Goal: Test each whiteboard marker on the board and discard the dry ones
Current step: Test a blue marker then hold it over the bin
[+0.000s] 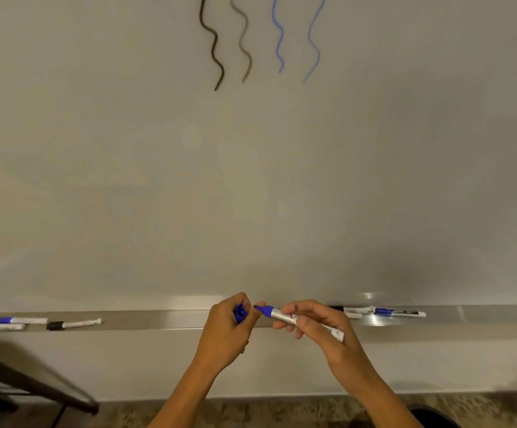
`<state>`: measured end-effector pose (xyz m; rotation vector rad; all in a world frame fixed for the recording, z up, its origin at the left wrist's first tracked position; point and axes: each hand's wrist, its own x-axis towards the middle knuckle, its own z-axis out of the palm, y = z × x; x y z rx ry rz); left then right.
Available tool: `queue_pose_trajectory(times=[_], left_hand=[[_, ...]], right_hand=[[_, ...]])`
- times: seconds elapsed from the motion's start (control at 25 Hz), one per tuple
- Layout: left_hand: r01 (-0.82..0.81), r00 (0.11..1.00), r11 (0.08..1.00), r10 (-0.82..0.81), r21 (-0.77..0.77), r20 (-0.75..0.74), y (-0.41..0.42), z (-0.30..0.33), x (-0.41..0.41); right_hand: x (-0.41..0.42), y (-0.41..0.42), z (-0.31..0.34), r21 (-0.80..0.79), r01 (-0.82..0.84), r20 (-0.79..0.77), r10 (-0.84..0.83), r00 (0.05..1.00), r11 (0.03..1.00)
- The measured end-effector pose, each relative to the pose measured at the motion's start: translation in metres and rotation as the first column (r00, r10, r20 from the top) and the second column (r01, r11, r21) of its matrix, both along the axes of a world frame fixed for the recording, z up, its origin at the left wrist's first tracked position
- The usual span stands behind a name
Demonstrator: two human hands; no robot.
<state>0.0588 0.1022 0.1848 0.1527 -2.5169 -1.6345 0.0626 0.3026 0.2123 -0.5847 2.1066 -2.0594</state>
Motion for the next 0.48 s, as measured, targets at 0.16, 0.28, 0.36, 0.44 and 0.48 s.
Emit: queue_pose_trajectory(times=[0.16,0.28,0.36,0.44,0.48], left_hand=[[0.067,0.996,0.996,-0.063,-0.059,0.068,0.002,-0.022,0.004],[0.078,0.995,0.991,-0.07,-0.111,0.076,0.001,-0.029,0.002],[0.104,0.993,0.974,-0.091,-0.2,0.073,-0.001,-0.032,-0.001],[0.137,0.991,0.939,-0.129,-0.315,0.048,-0.001,-0.03,-0.002],[0.15,0.988,0.921,-0.151,-0.359,0.026,-0.001,-0.028,-0.003]], right_hand=[[0.014,-0.005,-0.016,0.07,-0.027,0.057,0.023,0.998,0.997],[0.019,-0.007,-0.027,0.119,0.002,0.072,-0.01,0.997,0.993],[0.021,-0.008,-0.032,0.153,0.012,0.077,-0.024,0.997,0.988],[0.023,-0.01,-0.034,0.175,0.018,0.084,-0.033,0.996,0.984],[0.023,-0.01,-0.034,0.174,0.023,0.083,-0.038,0.996,0.984]])
